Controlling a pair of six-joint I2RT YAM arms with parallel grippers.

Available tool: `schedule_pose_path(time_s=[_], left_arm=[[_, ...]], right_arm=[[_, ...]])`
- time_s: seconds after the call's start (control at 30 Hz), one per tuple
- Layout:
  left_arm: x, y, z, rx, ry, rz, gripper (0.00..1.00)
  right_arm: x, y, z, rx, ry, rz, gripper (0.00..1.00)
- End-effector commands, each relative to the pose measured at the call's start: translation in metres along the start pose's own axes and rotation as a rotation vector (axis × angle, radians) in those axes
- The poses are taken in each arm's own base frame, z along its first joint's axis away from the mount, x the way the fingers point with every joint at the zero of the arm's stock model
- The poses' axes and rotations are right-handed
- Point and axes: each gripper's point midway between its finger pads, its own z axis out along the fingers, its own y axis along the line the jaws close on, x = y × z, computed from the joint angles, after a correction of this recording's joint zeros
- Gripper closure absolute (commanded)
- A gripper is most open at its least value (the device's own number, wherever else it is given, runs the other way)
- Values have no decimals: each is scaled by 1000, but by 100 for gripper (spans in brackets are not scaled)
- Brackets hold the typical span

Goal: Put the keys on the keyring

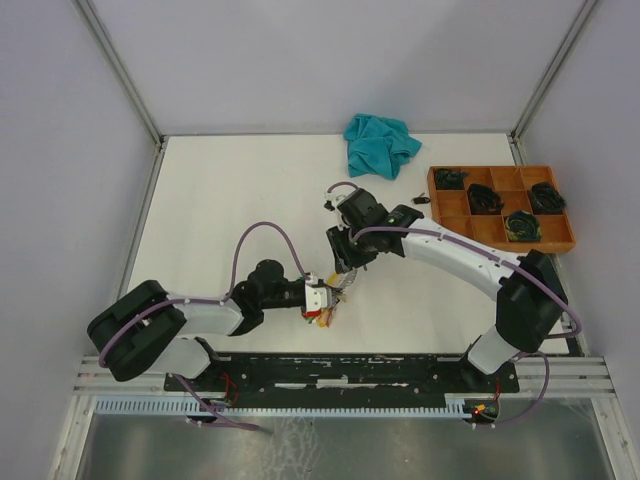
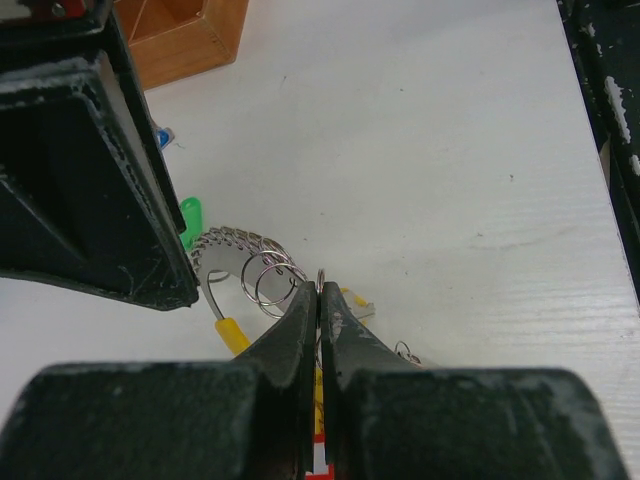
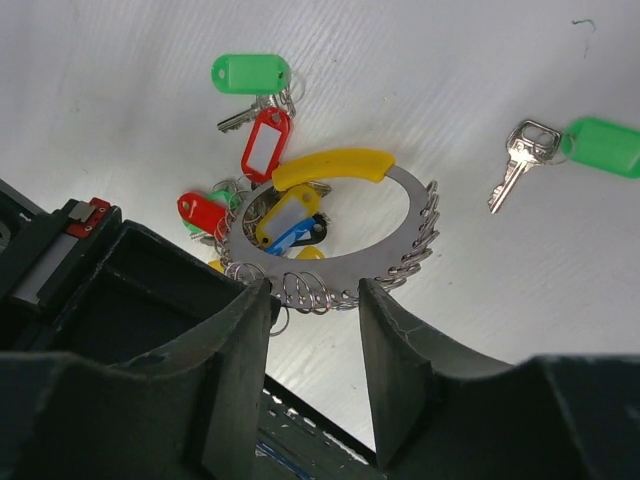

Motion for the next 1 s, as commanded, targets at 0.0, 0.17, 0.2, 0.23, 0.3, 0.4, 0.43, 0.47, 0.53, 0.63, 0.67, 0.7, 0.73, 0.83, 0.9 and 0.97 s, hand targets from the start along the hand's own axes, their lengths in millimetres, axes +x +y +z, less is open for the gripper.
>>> schedule_pose_path(time_s=[0.0,0.17,0.2,0.23,0.3,0.4,0.43,0.47,0.53,0.63,0.67,0.7,0.73,0.83,0.9,0.97], left_arm=[[-8,7,4,-19,-24,68,97],[-9,6,5,-14,-25,68,97],[-8,6,5,-13,-24,68,97],[-8,6,5,-14,-23,69,97],[-8,6,5,-12,-23,68,97],[-7,6,6,-11,-21,67,97],[-7,6,6,-11,-21,67,97],[-6,5,6,-10,-19,68,97],[-5,5,7,-9,-16,66,97],[-4,6,7,-12,-10,65,97],[-4,5,6,-12,-7,66,97],[-4,6,6,-15,-6,66,97],[-3,6,6,-17,-4,65,97],[-4,6,6,-16,-5,64,97],[-4,7,7,-16,-5,63,97],[-4,7,7,-15,-6,59,97]], right_arm=[[-6,8,4,-55,13,6,52],[5,8,20,-83,68,24,56],[7,10,22,-98,75,24,57],[9,11,24,-110,83,23,57],[14,12,28,-119,104,23,58],[24,9,33,-117,138,24,59],[27,9,35,-126,148,26,60],[28,10,35,-134,154,25,63],[31,11,35,-143,160,24,66],[29,12,31,-156,148,16,69],[28,14,28,-165,143,11,72],[27,14,26,-171,138,9,73],[24,14,23,-177,129,4,76],[20,14,15,-194,101,-4,83],[16,16,12,-209,68,-9,87],[12,17,10,-218,35,-15,91]])
